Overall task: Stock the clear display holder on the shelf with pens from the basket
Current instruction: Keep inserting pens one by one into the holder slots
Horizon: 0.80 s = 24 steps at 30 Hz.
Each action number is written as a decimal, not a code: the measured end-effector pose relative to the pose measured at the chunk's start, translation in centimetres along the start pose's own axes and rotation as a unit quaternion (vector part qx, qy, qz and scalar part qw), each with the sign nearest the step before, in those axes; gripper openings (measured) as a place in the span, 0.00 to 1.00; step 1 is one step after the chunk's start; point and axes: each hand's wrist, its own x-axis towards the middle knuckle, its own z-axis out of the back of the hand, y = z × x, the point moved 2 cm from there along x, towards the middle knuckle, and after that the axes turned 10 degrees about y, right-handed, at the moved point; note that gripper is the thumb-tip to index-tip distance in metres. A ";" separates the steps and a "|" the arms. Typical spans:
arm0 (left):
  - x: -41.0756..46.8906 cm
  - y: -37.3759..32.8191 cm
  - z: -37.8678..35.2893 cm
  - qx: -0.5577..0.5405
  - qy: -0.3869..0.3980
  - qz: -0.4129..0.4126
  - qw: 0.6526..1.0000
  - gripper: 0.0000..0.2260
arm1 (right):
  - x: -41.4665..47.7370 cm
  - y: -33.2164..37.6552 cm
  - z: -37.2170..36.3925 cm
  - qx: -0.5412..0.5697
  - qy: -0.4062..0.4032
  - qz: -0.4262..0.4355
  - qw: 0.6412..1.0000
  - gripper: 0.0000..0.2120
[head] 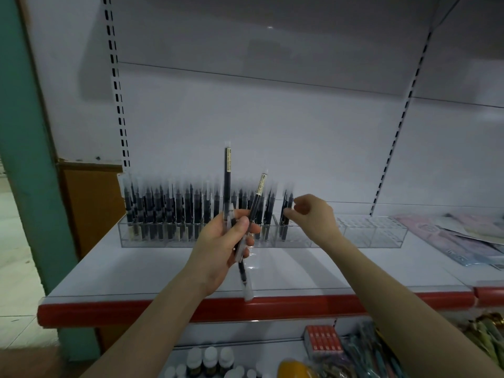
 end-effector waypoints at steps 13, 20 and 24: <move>-3.4 -1.6 -2.9 0.068 0.035 0.002 0.997 0.06 | -7.0 6.3 1.9 0.356 0.051 0.051 0.932 0.05; -5.6 -3.1 -3.1 0.094 0.033 0.009 0.995 0.06 | -7.9 5.8 3.3 0.366 0.007 0.024 0.930 0.10; -5.4 -4.2 -3.3 0.066 0.001 0.016 0.998 0.06 | -8.9 4.7 3.3 0.135 -0.112 0.077 0.981 0.15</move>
